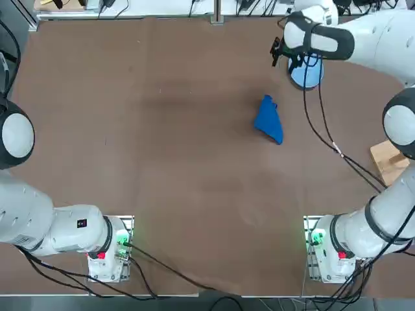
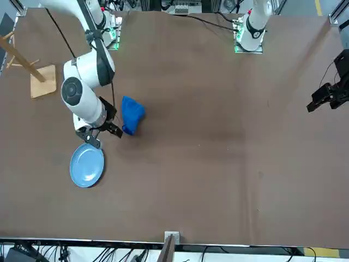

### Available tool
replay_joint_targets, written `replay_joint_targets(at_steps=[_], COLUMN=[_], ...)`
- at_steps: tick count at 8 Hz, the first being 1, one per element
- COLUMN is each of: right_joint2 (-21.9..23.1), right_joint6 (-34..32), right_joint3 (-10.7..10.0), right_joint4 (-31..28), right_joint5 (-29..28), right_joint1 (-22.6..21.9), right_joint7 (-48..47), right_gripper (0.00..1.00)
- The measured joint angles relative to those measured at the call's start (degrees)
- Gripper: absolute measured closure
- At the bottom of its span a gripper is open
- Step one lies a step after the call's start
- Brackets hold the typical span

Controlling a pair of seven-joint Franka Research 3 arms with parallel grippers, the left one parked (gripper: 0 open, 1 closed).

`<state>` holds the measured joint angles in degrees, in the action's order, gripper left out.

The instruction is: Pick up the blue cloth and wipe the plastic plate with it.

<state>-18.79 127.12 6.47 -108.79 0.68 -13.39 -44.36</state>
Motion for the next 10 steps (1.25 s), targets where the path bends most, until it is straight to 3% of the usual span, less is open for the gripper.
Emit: replay_joint_targets(at_steps=[3,6,10], right_joint2=[0.44,2.59,2.39], right_joint6=[6.24,8.25,17.20], right_joint3=[0.04,0.06,0.05], right_joint4=[-7.49,-11.17,-17.15], right_joint5=[0.03,0.03,0.03], right_joint1=[-2.78,-5.15,-6.15], right_joint7=[-0.91,-2.59,-3.02], right_gripper=[0.00,0.00,0.00])
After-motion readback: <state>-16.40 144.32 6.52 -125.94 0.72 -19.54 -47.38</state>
